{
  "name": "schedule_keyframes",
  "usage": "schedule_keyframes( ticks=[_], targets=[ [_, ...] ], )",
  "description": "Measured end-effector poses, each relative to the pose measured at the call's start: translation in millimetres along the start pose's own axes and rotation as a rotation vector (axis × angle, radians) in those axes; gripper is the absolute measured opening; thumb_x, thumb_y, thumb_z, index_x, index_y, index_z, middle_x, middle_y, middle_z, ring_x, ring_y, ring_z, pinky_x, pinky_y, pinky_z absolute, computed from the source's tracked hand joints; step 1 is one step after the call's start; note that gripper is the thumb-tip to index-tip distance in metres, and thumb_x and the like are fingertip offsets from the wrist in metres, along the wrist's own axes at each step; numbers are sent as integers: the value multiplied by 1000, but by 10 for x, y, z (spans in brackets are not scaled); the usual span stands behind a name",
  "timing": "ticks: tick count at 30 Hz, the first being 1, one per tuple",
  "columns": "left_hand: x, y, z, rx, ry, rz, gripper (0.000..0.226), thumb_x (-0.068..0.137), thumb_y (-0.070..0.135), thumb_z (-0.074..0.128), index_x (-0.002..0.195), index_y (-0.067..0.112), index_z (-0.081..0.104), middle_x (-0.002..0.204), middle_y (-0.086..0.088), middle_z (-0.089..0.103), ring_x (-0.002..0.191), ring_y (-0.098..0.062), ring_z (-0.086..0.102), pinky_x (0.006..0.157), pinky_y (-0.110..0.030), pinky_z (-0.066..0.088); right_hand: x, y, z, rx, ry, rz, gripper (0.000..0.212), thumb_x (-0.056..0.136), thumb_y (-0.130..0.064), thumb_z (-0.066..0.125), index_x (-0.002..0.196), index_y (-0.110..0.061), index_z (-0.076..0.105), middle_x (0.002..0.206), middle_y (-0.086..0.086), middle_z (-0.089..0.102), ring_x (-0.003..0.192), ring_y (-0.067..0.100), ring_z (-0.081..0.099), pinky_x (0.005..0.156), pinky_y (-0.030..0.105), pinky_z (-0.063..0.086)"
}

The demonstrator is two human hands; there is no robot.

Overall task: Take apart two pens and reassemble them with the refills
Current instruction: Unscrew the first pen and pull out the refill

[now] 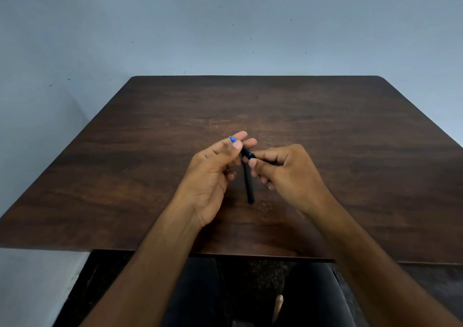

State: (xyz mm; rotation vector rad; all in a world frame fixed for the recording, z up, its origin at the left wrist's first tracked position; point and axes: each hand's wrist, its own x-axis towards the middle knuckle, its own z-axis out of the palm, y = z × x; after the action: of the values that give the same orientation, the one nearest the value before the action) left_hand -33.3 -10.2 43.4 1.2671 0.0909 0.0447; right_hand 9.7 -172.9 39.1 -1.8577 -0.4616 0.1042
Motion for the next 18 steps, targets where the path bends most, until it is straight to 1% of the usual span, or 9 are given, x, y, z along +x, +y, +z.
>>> schedule_keyframes(
  ticks=[3,7,8,10,12,14,15,16,18],
  targets=[
    [-17,-34,-9,-23,45,43,25,93,14,62,117,14,71,114,-5,74,77,0,61,69,-26,35,3,-14,-10,-3,-15,-2,15,95,-16,68,91,-19,82,67,-3,73,55,1,59,55,18,44],
    [25,-37,34,-61,219,31,24,69,27,83,85,11,77,87,-5,75,63,-5,51,61,-26,33,-18,-23,28,44,-25,-7,14,95,-15,69,90,-18,82,67,-4,73,56,1,60,53,13,44],
    [39,-40,42,-56,245,27,28,63,30,85,81,11,75,77,-1,73,62,-7,48,59,-26,33,-20,-23,35,44,-26,-8,14,95,-15,69,90,-17,82,67,-3,73,56,1,60,53,13,44],
    [58,-49,46,-35,249,32,33,62,33,86,82,10,72,66,5,65,61,-9,44,59,-26,33,-19,-27,36,38,-21,-6,14,95,-16,69,92,-18,82,67,-5,73,56,2,60,54,15,44],
    [46,-45,44,-22,174,42,30,73,32,80,94,12,73,75,6,69,67,-7,50,63,-26,34,-12,-33,23,34,-5,-5,13,94,-16,69,92,-19,82,67,-6,73,56,1,60,55,18,44],
    [20,-39,33,1,71,48,34,87,26,70,119,15,69,104,2,76,87,-8,62,69,-26,36,-6,-39,-2,22,6,-10,14,94,-16,69,92,-19,82,67,-4,73,56,2,60,57,21,44],
    [9,-43,26,23,39,64,34,91,22,65,125,16,66,114,0,74,97,-9,63,70,-25,36,-6,-43,-12,18,5,-14,14,94,-16,68,93,-20,82,68,-4,73,56,2,60,57,22,44],
    [0,-50,22,46,27,87,32,94,18,62,125,17,66,116,-1,74,101,-9,64,72,-25,37,-5,-45,-20,21,4,-14,15,95,-16,68,94,-21,82,68,-4,73,56,3,60,57,22,45],
    [-6,-65,20,64,57,121,27,94,17,63,120,16,69,113,-2,75,96,-5,66,72,-24,39,-4,-48,-26,45,2,-8,15,95,-15,68,93,-22,82,69,0,74,57,6,60,57,23,45]
  ],
)
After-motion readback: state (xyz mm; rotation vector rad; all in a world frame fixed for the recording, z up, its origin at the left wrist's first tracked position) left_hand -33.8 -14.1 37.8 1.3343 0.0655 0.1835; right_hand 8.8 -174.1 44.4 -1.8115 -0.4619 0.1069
